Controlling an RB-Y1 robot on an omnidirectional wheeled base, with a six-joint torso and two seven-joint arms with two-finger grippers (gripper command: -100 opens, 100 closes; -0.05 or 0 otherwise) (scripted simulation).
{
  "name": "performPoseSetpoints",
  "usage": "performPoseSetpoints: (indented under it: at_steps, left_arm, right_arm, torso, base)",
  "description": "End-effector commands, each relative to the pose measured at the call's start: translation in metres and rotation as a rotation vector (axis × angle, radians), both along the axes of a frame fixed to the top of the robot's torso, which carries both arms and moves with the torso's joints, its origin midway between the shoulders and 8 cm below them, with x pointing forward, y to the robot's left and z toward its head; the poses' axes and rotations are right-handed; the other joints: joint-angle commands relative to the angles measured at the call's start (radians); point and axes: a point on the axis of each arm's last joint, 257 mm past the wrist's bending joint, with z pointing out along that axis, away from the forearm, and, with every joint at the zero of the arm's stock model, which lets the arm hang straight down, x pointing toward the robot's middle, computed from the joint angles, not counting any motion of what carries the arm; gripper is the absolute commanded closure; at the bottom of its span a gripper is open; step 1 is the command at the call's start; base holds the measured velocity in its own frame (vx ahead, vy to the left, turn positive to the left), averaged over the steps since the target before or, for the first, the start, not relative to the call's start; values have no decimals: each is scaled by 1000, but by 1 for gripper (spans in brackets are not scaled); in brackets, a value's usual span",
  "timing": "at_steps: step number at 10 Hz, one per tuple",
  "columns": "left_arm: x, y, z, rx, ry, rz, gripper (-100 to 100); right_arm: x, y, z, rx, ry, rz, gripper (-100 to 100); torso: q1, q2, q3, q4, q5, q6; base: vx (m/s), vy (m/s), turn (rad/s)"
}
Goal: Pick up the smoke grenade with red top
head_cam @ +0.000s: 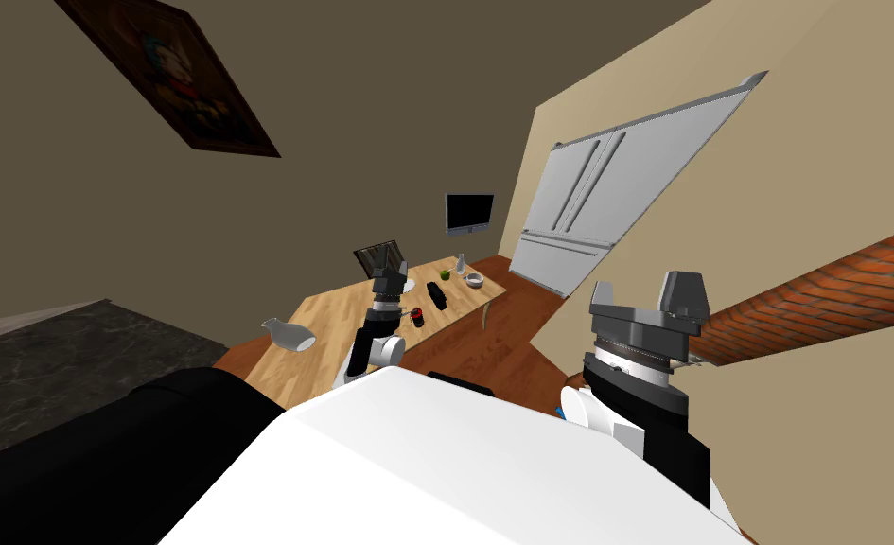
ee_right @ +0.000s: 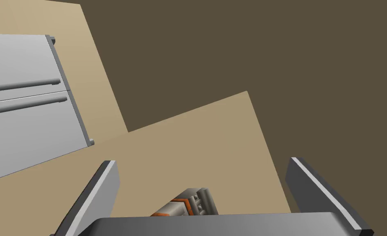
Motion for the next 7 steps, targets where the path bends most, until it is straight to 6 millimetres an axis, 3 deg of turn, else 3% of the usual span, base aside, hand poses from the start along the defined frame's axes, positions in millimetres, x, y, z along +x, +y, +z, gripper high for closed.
performPoseSetpoints:
  at_steps: [1,7]
  left_arm:
    - [9,1,-11,14,50,-12,-100]
    - [37,11,-53,24,223,-32,-100]
  right_arm:
    - [0,0,0,0,0,0,0]
    - [0,0,0,0,0,0,0]
  torso:
    - [0,0,0,0,0,0]
    - [-1,2,1,1,0,0]
  base:
    - [-8,2,0]
    - [-28,-9,2]
